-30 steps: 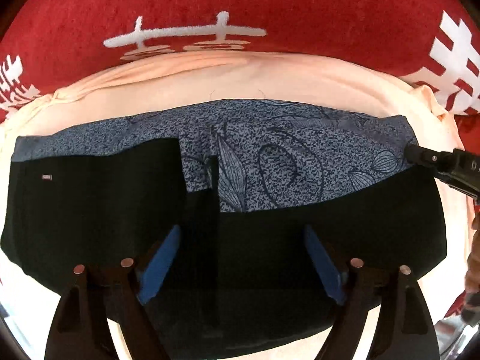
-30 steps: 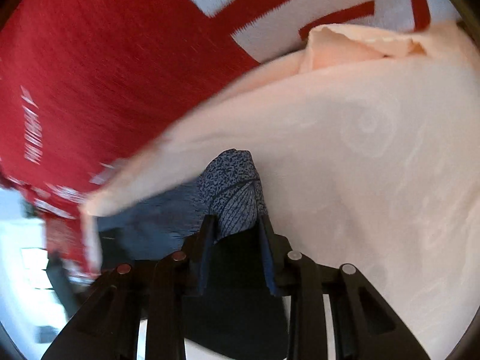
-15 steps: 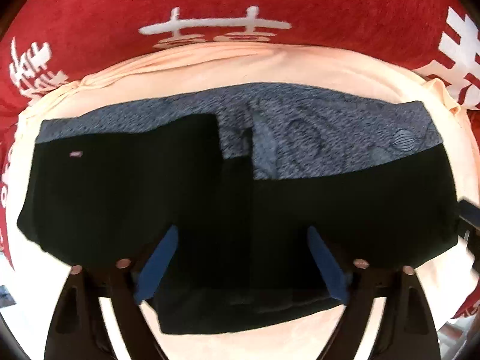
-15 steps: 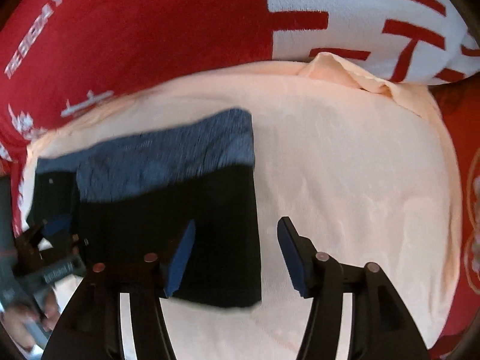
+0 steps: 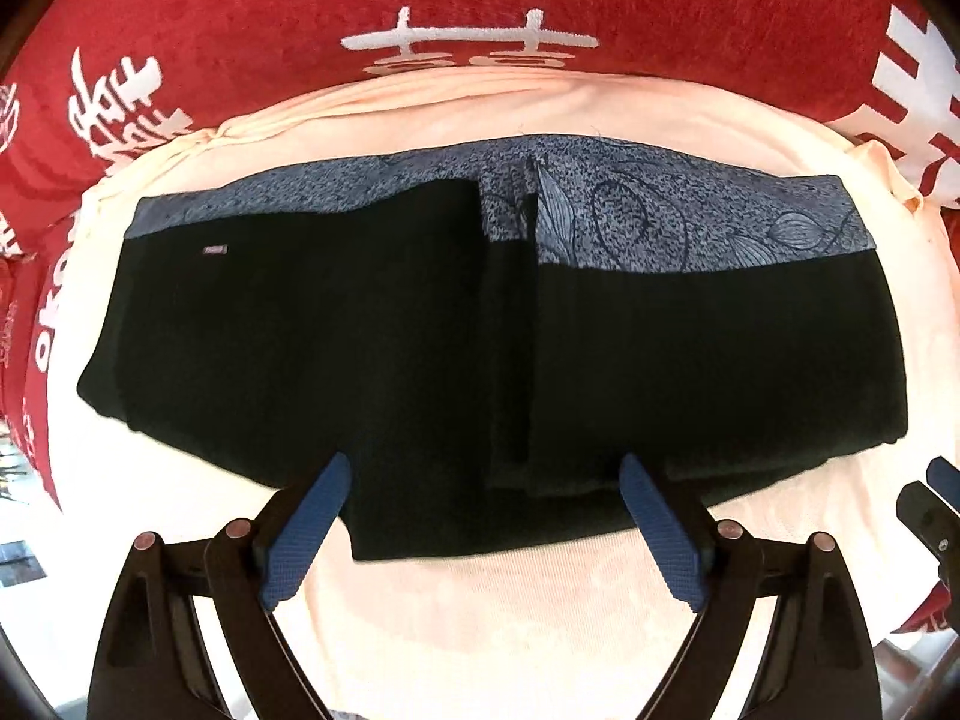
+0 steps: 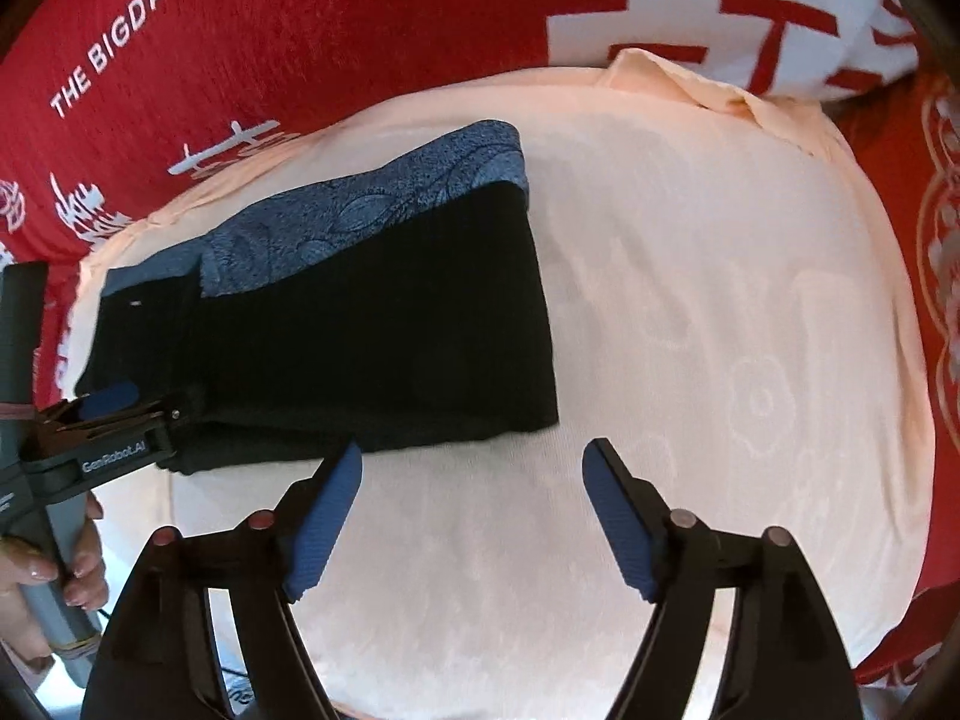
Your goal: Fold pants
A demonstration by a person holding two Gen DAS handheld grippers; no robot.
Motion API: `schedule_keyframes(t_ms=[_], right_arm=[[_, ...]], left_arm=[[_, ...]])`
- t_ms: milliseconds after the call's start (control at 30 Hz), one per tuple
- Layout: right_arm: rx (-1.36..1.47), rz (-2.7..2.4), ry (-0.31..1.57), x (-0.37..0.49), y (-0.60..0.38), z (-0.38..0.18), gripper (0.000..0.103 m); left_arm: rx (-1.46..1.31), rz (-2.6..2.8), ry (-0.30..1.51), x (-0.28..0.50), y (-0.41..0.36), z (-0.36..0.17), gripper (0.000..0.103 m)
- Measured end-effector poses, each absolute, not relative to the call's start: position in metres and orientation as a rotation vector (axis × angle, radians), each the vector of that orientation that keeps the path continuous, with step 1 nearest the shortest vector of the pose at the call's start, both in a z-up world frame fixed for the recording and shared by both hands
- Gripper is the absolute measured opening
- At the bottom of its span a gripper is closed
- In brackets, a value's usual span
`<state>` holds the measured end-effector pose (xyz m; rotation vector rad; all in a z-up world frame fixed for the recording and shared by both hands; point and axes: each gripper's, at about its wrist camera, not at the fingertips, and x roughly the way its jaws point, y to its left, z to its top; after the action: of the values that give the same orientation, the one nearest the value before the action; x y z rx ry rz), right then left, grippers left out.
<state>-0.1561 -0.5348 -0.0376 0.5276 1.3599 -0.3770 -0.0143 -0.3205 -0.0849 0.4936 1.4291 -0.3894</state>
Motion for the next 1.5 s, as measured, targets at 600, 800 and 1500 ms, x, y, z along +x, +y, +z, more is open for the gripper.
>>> schedule_keyframes(t_ms=[600, 800, 1500], right_arm=[[0.557, -0.363, 1.409, -0.163, -0.503, -0.036, 0.08], [0.566, -0.367, 1.446, -0.146, -0.46, -0.044, 0.08], [0.413, -0.15, 1.577, -0.026, -0.301, -0.076, 0.08]], left_arm=[[0.439, -0.408, 1.486, -0.031, -0.277, -0.086, 0.093], [0.379, -0.4, 1.513, -0.004, -0.228, -0.087, 0.092], [-0.034, -0.294, 1.476, 0.103, -0.069, -0.105, 0.092]])
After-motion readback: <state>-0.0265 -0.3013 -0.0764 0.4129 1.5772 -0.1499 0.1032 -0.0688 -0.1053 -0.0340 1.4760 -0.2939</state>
